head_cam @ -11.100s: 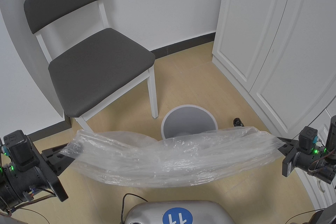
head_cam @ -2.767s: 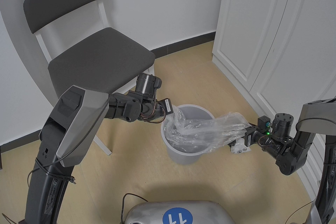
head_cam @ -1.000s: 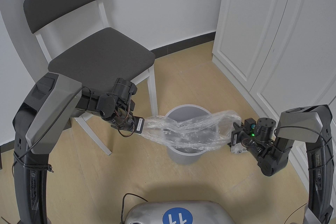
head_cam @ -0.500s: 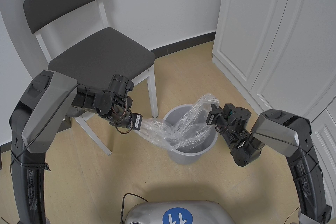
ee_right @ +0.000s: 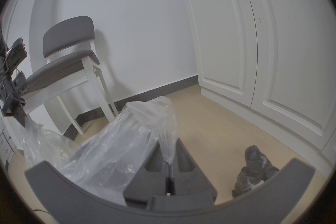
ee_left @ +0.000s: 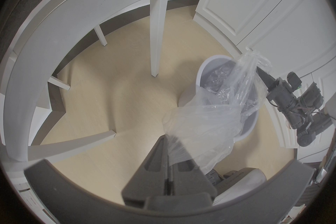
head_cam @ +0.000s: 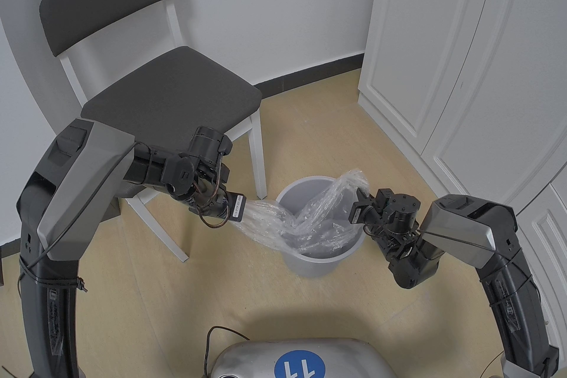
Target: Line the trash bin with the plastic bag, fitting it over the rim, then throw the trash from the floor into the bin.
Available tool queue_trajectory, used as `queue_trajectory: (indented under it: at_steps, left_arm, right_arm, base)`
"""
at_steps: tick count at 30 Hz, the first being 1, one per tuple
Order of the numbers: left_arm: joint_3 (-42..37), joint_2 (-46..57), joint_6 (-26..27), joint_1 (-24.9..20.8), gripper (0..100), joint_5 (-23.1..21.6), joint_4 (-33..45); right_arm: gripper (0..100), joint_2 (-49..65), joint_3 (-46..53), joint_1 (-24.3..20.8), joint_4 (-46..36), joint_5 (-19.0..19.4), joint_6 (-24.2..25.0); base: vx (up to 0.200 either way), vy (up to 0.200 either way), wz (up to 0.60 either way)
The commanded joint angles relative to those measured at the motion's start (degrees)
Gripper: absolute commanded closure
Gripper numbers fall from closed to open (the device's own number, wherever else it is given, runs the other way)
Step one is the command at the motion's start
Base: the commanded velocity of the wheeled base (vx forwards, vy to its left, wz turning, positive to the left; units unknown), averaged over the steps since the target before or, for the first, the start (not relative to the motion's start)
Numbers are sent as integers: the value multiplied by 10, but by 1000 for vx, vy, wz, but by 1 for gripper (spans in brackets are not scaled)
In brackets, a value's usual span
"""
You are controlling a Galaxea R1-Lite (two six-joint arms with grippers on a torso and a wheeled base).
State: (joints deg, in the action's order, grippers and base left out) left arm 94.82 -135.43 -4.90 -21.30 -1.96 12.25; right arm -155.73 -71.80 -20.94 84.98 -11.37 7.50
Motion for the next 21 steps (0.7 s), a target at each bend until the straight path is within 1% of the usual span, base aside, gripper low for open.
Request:
queue_trajectory:
  at_steps: [1, 2, 3, 5, 6, 9, 14, 15, 16, 17, 21]
  left_arm:
    - [0, -5, 1, 0, 100, 0, 1]
    - [0, -5, 1, 0, 100, 0, 0]
    - [0, -5, 1, 0, 100, 0, 1]
    - [0, -12, 2, -1, 100, 1, 1]
    - [0, -15, 2, -1, 100, 1, 1]
    - [0, -19, 2, -5, 100, 3, 2]
    - [-1, -22, 8, -4, 100, 4, 8]
    - [-2, -20, 8, -4, 100, 4, 10]
    - [-2, -20, 8, -4, 100, 4, 10]
    - [-5, -16, 9, -4, 100, 4, 17]
    - [-13, 1, 16, -2, 100, 3, 37]
  right_arm:
    - [100, 76, 84, 35, -9, 9, -26]
    - [100, 86, 101, 45, -12, 17, -45]
    - [100, 87, 104, 48, -13, 18, -49]
    - [100, 98, 148, 80, -26, 35, -121]
    - [100, 98, 161, 88, -27, 39, -138]
    - [100, 97, 178, 100, -29, 46, -151]
    - [100, 103, 210, 115, -39, 71, -172]
    - [100, 106, 223, 122, -39, 81, -188]
    - [100, 106, 224, 122, -39, 81, -189]
    - [100, 111, 237, 129, -39, 94, -203]
    - [100, 120, 257, 143, -39, 119, -219]
  base:
    - [0, 0, 0]
    - [0, 0, 0]
    - [0, 0, 0]
    - [0, 0, 0]
    - [0, 0, 0]
    - [0, 0, 0]
    - [0, 0, 0]
    - [0, 0, 0]
    - [0, 0, 0]
    - [0, 0, 0]
    - [0, 0, 0]
